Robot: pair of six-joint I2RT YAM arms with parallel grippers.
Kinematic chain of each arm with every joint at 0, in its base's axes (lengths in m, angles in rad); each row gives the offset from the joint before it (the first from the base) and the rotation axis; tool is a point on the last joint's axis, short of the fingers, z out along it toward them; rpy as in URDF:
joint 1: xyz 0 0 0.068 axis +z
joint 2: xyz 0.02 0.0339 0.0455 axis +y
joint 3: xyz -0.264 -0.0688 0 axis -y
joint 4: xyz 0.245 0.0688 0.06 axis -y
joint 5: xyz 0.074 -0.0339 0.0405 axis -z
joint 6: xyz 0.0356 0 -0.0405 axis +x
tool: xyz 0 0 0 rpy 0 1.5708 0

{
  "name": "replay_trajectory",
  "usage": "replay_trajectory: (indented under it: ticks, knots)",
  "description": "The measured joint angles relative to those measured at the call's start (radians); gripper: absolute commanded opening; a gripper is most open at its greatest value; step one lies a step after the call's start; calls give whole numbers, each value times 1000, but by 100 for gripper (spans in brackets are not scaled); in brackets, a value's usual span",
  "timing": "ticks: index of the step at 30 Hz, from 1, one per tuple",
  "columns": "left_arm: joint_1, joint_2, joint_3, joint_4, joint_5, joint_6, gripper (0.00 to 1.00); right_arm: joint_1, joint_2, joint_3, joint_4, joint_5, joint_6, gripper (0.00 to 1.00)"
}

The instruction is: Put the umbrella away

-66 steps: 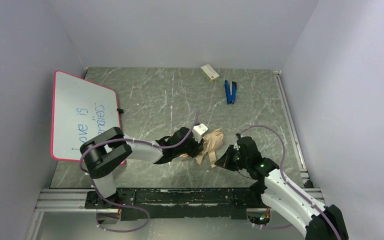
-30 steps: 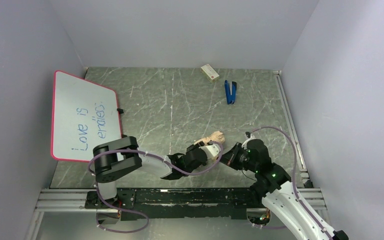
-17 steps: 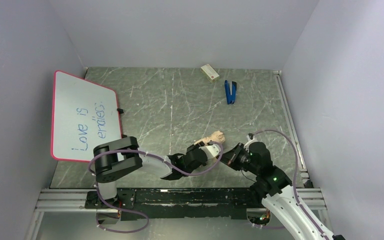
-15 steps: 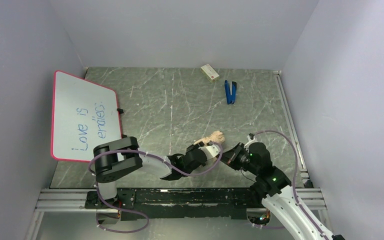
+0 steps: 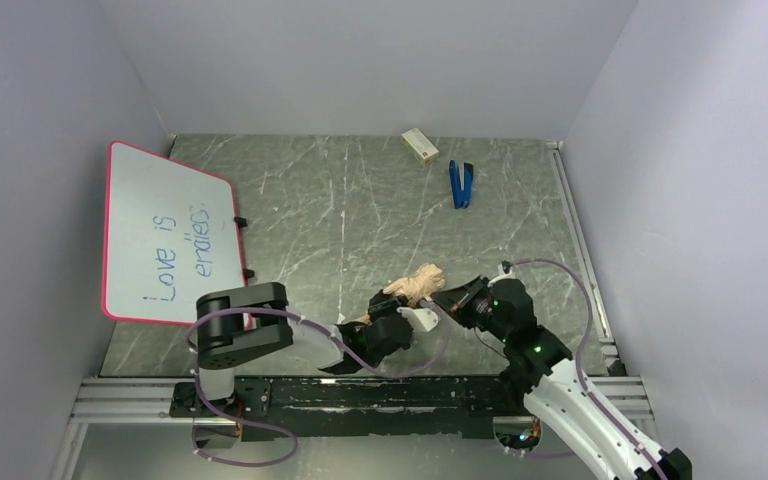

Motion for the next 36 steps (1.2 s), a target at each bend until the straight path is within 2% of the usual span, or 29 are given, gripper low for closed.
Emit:
replay_trajectory:
  ticks: [13, 19, 27, 36]
  knots:
    - [-170, 124, 37, 58, -245, 187, 5, -2, 128, 1, 108, -34, -61, 0]
    - [-257, 211, 78, 79, -397, 251, 5, -3, 95, 32, -6, -29, -102, 0]
    - [-358, 292, 137, 99, -529, 313, 5, -3, 31, 74, -188, -26, -116, 0]
    - [-379, 321, 161, 103, -584, 349, 5, -3, -12, 108, -313, 16, -93, 0]
